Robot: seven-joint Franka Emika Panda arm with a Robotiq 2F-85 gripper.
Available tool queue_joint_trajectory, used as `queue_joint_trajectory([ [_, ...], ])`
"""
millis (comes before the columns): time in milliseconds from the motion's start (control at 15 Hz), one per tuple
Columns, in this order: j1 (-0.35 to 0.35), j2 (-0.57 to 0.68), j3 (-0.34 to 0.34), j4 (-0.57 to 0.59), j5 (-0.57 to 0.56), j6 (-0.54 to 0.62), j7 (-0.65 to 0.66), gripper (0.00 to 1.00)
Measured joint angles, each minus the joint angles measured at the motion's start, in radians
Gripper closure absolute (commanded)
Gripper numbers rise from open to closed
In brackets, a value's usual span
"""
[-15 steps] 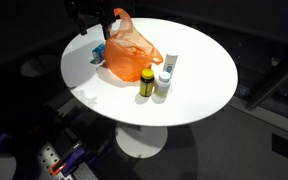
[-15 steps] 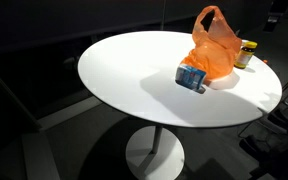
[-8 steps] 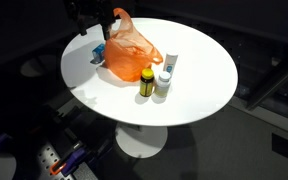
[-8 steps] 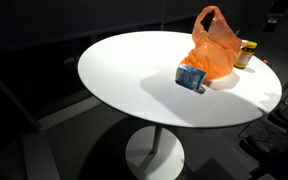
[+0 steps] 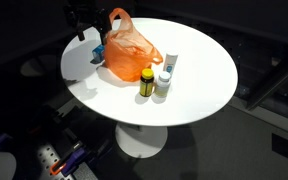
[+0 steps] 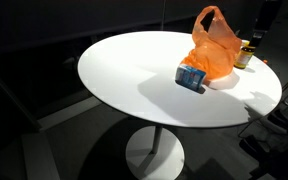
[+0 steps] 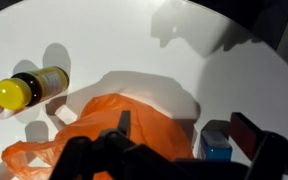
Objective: Pick up the mentos packet and put it in the orange plastic
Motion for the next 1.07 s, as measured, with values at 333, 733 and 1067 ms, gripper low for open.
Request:
queue_joint_trajectory([
  [333, 0.032, 0.071, 0.035, 0.007, 0.025, 0.064, 0.001, 0.0],
  [733, 0.04, 0.199, 0.056, 0.075, 0.047, 0.164, 0.001, 0.0],
  [1067, 0.049, 0.288, 0.076, 0.145, 0.047, 0.188, 0.001, 0.0],
])
